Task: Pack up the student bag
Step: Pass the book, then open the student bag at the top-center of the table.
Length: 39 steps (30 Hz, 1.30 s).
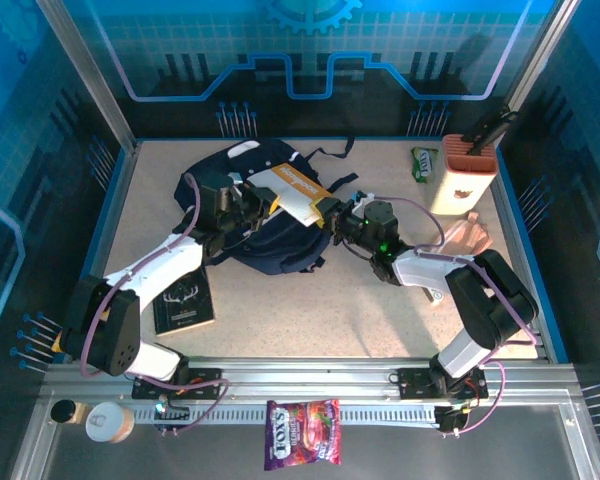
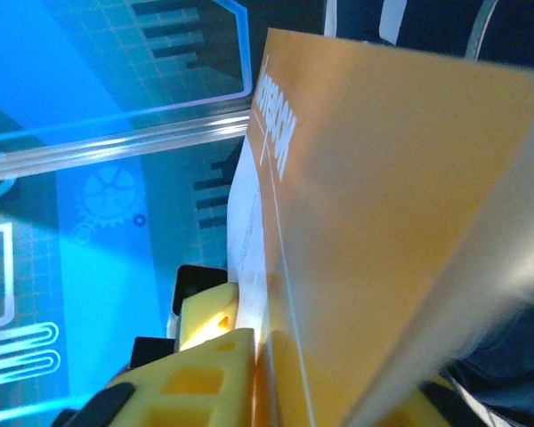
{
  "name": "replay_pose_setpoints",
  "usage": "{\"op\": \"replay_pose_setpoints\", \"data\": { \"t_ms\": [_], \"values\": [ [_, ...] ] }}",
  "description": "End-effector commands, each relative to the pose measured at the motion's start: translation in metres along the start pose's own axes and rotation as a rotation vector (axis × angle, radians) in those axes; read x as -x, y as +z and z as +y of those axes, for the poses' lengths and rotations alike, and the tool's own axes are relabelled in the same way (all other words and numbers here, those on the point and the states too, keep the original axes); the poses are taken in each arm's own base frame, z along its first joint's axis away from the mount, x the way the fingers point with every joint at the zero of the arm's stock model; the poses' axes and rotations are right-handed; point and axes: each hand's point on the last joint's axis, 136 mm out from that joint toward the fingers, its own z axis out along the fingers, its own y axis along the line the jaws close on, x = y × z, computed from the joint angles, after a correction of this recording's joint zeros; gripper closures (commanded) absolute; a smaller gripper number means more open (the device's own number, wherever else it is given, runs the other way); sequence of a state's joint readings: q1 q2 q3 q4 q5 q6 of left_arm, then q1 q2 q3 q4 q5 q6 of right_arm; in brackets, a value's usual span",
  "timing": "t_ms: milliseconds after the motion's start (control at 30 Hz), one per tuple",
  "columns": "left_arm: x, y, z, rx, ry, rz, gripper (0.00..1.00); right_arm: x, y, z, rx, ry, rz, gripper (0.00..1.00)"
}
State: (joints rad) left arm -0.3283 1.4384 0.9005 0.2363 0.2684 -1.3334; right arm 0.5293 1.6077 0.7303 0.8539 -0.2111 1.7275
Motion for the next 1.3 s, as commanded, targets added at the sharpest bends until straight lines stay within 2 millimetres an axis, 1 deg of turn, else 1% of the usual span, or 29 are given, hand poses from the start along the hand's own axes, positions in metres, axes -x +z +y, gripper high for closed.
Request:
{"op": "replay_pose_setpoints", "data": {
  "t_ms": [0, 67, 133, 200, 267, 400, 467, 567, 700, 767, 900, 1000, 1133, 1267],
  "values": [
    [0.003, -0.007, 0.004, 0.016, 0.023, -0.026, 0.94, 0.004, -0.005, 0.015, 0.051, -0.039, -0.026, 0.9],
    [0.004, -0.007, 0.008, 0.032, 0.038, -0.031, 0.85, 0.006, -0.008, 0.015, 0.048, -0.051, -0.035, 0.95],
    [0.006, -0.009, 0.015, 0.066, 0.064, -0.043, 0.71, 0.009, -0.011, 0.014, 0.038, -0.066, -0.044, 1.0],
    [0.01, -0.012, 0.021, 0.102, 0.114, -0.057, 0.55, 0.011, -0.016, 0.015, 0.035, -0.091, -0.053, 1.0],
    [0.013, -0.015, 0.028, 0.156, 0.186, -0.066, 0.43, 0.016, -0.023, 0.015, 0.024, -0.117, -0.069, 1.0],
    [0.018, -0.02, 0.04, 0.289, 0.434, -0.046, 0.27, 0.031, -0.047, 0.009, -0.03, -0.184, -0.114, 1.0],
    [0.019, -0.021, 0.045, 0.346, 0.533, -0.021, 0.22, 0.039, -0.062, 0.004, -0.073, -0.221, -0.146, 1.0],
    [0.014, -0.018, 0.047, 0.394, 0.683, 0.048, 0.16, 0.051, -0.088, -0.003, -0.156, -0.274, -0.202, 1.0],
    [0.003, -0.007, 0.051, 0.48, 0.884, 0.154, 0.15, 0.066, -0.122, -0.008, -0.243, -0.328, -0.273, 1.0],
    [-0.003, 0.001, 0.053, 0.529, 0.99, 0.199, 0.15, 0.07, -0.137, -0.013, -0.294, -0.337, -0.298, 1.0],
    [-0.01, 0.018, 0.062, 0.652, 1.205, 0.271, 0.17, 0.077, -0.159, -0.012, -0.331, -0.363, -0.342, 1.0],
    [-0.01, 0.03, 0.072, 0.752, 1.3, 0.343, 0.23, 0.079, -0.168, -0.012, -0.348, -0.368, -0.361, 1.0],
    [-0.013, 0.045, 0.089, 0.847, 1.343, 0.472, 0.3, 0.08, -0.173, -0.015, -0.363, -0.364, -0.368, 1.0],
    [-0.001, 0.059, 0.098, 0.974, 1.403, 0.471, 0.33, 0.081, -0.173, -0.018, -0.365, -0.35, -0.369, 1.0]
  ]
}}
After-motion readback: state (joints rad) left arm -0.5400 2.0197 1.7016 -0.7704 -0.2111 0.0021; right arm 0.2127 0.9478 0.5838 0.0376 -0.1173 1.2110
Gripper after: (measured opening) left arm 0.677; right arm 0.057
